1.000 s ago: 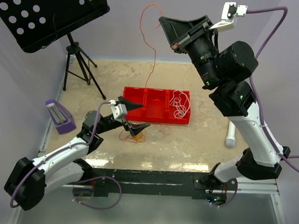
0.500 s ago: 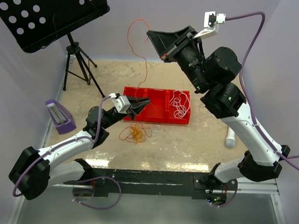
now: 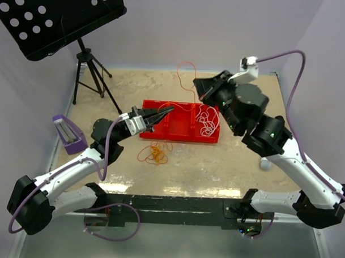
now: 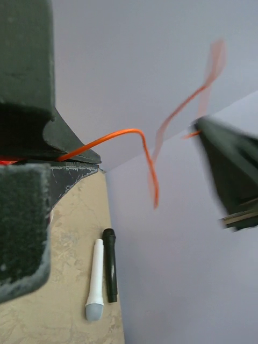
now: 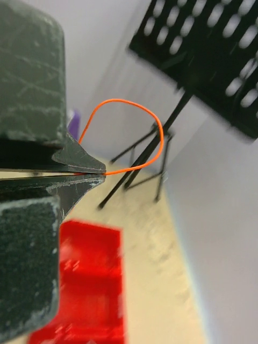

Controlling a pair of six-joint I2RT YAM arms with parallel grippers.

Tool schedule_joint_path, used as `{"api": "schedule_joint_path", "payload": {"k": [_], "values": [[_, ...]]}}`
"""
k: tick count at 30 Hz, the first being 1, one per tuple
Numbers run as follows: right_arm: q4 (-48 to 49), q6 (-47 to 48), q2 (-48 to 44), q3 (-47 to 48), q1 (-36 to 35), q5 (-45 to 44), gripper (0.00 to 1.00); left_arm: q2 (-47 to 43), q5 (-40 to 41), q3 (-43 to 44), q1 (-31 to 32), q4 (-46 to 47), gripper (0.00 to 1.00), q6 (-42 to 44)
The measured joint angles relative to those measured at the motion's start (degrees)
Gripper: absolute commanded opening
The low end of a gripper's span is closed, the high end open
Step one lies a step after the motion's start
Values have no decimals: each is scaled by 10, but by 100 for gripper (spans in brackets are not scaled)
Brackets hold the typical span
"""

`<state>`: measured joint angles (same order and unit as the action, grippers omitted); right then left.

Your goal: Untangle the cables

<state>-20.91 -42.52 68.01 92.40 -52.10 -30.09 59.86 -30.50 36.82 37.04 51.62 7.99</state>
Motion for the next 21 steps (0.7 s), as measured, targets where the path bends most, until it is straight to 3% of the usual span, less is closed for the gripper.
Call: {"api": "schedule_joint_path", "payload": {"k": [4,11,18,21], "values": [[-43,-32,-3,-101,0,-10,0,0,-6,34,0,-11,0,22],[-87,-60,37,-192,0,-2,2,3,2,63,-2,-19,0,22],[-54,-24,9,-228,0,40,62,12,28,99,-5,-11,0,14],[-21,8,-23,-230,0,56,73,17,31,100,-7,-8,0,5]]}}
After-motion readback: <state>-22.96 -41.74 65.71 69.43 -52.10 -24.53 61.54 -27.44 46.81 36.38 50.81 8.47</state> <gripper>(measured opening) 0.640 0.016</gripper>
